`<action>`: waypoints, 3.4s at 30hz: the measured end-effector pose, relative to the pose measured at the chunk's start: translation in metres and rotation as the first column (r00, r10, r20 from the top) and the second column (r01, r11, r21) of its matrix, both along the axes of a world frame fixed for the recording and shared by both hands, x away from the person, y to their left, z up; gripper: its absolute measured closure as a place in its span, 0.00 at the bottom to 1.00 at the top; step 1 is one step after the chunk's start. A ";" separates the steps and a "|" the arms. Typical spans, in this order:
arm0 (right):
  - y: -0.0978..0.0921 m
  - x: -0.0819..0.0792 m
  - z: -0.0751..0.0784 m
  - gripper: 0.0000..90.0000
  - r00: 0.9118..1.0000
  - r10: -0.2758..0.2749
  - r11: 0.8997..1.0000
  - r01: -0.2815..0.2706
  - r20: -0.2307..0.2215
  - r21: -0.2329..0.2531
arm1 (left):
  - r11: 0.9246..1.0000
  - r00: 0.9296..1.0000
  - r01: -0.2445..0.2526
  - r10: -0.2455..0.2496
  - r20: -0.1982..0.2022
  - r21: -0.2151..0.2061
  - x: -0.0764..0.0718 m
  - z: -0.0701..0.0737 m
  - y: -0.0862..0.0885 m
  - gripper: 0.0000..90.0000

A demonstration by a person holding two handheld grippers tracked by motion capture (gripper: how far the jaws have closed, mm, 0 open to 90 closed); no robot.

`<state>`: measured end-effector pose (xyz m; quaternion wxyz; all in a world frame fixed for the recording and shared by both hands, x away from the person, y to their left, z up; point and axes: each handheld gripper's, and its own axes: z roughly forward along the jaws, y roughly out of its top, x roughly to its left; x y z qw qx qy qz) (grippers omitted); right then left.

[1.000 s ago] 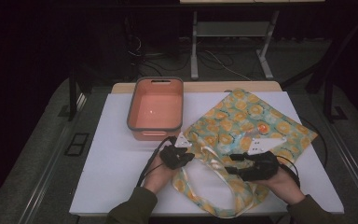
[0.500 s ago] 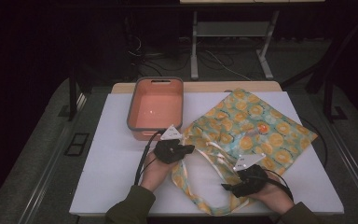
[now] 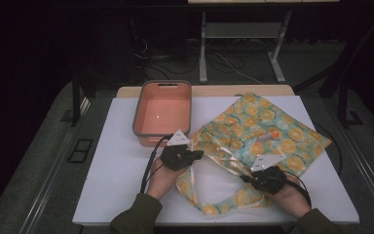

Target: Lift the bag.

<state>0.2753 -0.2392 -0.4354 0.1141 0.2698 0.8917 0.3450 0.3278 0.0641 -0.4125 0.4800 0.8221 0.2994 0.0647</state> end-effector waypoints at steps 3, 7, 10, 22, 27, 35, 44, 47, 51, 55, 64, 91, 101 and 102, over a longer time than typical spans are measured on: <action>-0.005 0.003 0.011 0.99 0.999 -0.008 0.999 0.006 0.033 0.039 | 1.000 1.000 -0.001 0.001 0.010 -0.011 0.000 0.006 0.001 0.99; -0.010 0.009 0.032 0.99 0.996 -0.010 0.995 0.001 0.084 0.104 | 1.000 0.999 0.006 -0.005 0.045 -0.023 0.001 0.017 -0.003 0.99; -0.011 0.011 0.050 0.99 0.991 -0.016 0.989 -0.003 0.130 0.150 | 0.999 0.997 0.016 -0.014 0.074 -0.030 -0.002 0.027 -0.007 0.99; -0.027 0.008 0.118 0.99 0.954 -0.076 0.959 -0.011 0.291 0.285 | 0.977 0.974 0.040 0.009 0.228 -0.212 -0.016 0.098 0.006 0.99; -0.036 0.016 0.126 1.00 0.948 -0.104 0.954 0.009 0.301 0.300 | 0.979 0.976 0.041 0.002 0.216 -0.198 -0.009 0.095 -0.002 0.99; -0.048 0.038 0.105 0.99 0.955 -0.156 0.956 0.083 0.251 0.281 | 0.983 0.985 -0.014 0.045 0.164 -0.185 0.018 0.078 -0.011 0.99; -0.063 0.067 0.088 0.99 0.955 -0.219 0.953 0.166 0.198 0.255 | 0.992 0.983 -0.091 0.103 0.152 -0.085 0.047 0.069 -0.045 0.99; -0.070 0.078 0.082 0.99 0.953 -0.250 0.946 0.203 0.172 0.254 | 0.989 0.980 -0.128 0.137 0.143 -0.071 0.058 0.065 -0.061 0.99; -0.083 0.094 0.073 0.99 0.947 -0.291 0.934 0.251 0.132 0.255 | 0.988 0.979 -0.151 0.155 0.136 -0.039 0.071 0.057 -0.081 0.99; -0.092 0.109 0.065 0.99 0.945 -0.312 0.925 0.278 0.101 0.258 | 0.985 0.978 -0.172 0.170 0.122 0.007 0.085 0.045 -0.095 0.99; -0.096 0.140 0.046 0.99 0.936 -0.350 0.914 0.335 0.028 0.228 | 0.975 0.976 -0.214 0.211 0.044 0.060 0.114 0.018 -0.115 0.98; -0.130 0.113 0.054 0.19 0.939 -0.334 0.897 0.342 -0.078 0.281 | 0.996 0.992 -0.092 0.093 0.084 -0.008 0.080 0.045 -0.093 0.27; -0.154 0.098 0.043 0.03 0.934 -0.347 0.895 0.358 -0.089 0.267 | 0.999 0.995 -0.028 0.029 0.095 -0.019 0.047 0.049 -0.070 0.24; -0.157 0.095 0.044 0.02 0.931 -0.356 0.891 0.366 -0.084 0.269 | 1.000 0.995 -0.021 0.022 0.094 -0.016 0.043 0.049 -0.067 0.24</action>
